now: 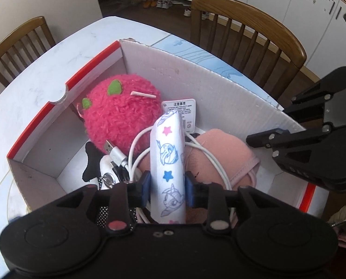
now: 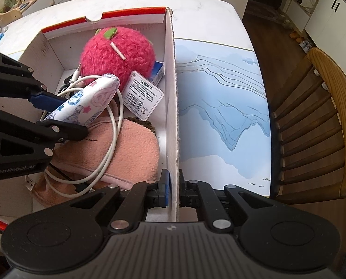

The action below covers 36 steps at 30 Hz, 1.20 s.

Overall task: Organize objects
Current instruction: 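Carry the printed pouch with the left gripper into the box, then release the pouch onto the cables and withdraw the left gripper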

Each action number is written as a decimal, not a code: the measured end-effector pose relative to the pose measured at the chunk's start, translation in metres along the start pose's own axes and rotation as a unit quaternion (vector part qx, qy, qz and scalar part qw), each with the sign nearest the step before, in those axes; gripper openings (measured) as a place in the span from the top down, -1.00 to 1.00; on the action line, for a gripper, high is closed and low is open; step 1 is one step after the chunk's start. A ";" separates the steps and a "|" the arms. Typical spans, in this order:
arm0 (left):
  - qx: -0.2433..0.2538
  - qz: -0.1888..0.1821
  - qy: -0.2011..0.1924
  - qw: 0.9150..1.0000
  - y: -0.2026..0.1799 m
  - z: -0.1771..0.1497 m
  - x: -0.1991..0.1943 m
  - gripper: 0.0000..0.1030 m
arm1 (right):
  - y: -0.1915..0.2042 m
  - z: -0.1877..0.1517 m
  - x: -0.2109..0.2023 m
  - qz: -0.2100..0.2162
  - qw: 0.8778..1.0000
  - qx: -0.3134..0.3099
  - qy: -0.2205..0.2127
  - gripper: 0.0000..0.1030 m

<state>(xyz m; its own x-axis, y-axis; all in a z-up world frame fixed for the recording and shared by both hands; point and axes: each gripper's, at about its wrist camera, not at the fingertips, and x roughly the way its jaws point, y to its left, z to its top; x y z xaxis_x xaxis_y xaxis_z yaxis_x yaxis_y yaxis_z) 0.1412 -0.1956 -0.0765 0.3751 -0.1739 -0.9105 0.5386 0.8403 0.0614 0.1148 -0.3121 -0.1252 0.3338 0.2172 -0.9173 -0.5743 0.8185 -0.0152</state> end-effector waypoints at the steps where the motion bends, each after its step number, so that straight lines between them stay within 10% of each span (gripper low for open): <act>1: -0.007 0.000 -0.002 1.000 0.001 -0.001 -0.002 0.32 | 0.000 0.000 -0.002 0.002 1.000 0.000 -0.002 0.91; 14: -0.070 0.033 -0.043 0.996 0.003 -0.020 -0.035 -0.57 | -0.007 0.003 -0.037 0.025 0.998 -0.018 -0.055 0.90; 36: -0.162 0.056 -0.174 0.970 0.024 -0.077 -0.126 -0.97 | 0.035 -0.014 -0.125 0.075 0.974 -0.018 -0.215 0.89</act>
<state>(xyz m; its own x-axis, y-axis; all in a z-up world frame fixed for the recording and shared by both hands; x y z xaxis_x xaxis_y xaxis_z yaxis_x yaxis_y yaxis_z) 0.0481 -0.1140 0.0085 0.6799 -0.1885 -0.7087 0.2357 0.9713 -0.0322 0.0423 -0.3180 -0.0163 0.5216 0.5414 -0.6594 -0.6637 0.7432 0.0852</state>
